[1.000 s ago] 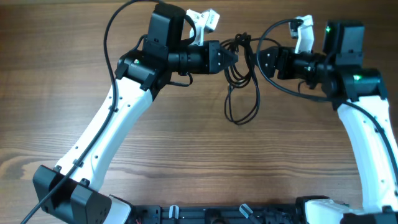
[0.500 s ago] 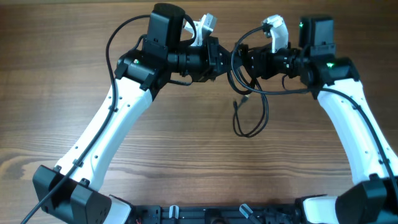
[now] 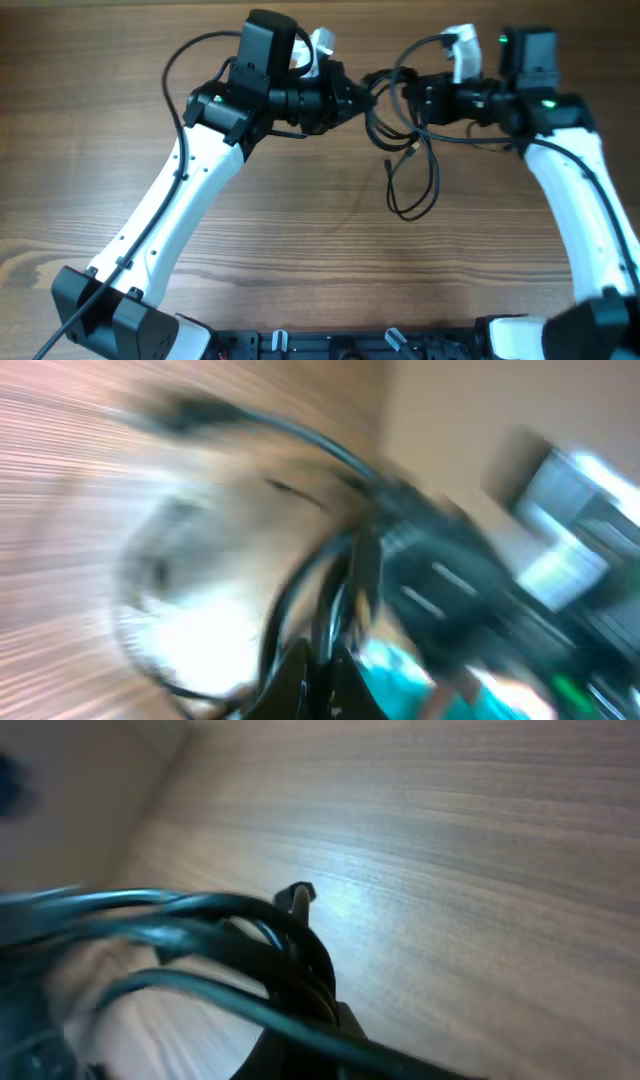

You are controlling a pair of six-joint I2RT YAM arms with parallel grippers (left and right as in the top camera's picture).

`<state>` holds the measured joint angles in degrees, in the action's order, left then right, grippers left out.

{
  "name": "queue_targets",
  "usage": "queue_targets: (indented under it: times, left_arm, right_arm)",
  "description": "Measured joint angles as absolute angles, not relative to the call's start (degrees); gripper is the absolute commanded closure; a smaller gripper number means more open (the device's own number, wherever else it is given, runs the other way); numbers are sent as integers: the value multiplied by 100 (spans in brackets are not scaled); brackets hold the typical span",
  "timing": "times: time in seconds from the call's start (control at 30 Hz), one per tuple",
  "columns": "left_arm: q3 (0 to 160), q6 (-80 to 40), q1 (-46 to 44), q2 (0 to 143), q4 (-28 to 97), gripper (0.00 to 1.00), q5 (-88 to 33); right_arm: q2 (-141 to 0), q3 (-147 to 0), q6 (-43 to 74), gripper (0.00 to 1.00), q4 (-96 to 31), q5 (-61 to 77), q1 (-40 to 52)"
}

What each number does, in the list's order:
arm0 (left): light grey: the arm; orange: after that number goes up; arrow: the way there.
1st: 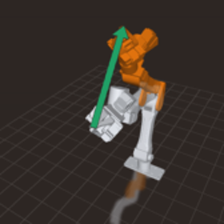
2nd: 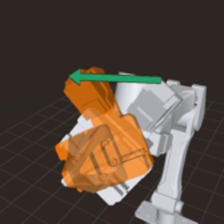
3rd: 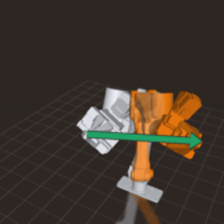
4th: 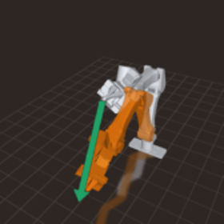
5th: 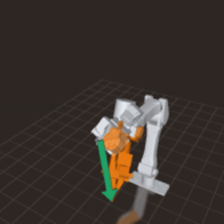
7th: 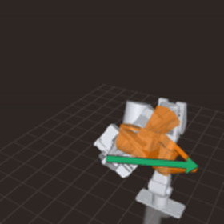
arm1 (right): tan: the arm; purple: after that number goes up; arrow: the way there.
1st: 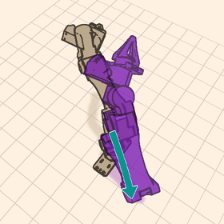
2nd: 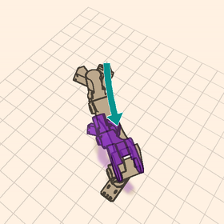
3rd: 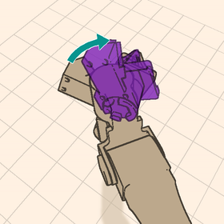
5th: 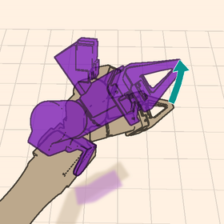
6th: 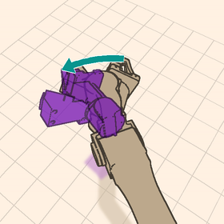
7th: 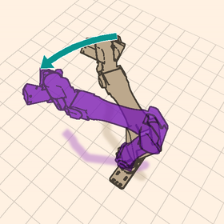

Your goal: Untangle cables

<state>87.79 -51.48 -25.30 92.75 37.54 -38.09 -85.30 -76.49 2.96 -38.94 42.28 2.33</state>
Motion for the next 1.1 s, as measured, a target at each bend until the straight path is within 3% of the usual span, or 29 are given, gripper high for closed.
queue_targets:
  times: [0.27,0.53,0.87,1.0,1.1]
  left_arm:
    - [8897,-5159,-2720,9148,4644,96,-1621]
    - [8899,-5070,-2694,9150,4698,96,-784]
    - [8877,-3750,-2571,9194,4921,96,-733]
    - [8858,-3017,-2456,9233,4657,72,-1238]
    - [8855,-2731,-2469,9236,4429,70,-1566]
  right_arm:
    - [-7612,-7638,47,95,-5070,5553,-611]
    - [-7561,-7631,-676,96,-5708,6565,-740]
    - [-7550,-7629,950,95,-5266,4744,-854]
    - [-7535,-7631,1066,96,-5485,4355,-921]
    - [-7529,-7629,978,96,-5684,4254,-805]
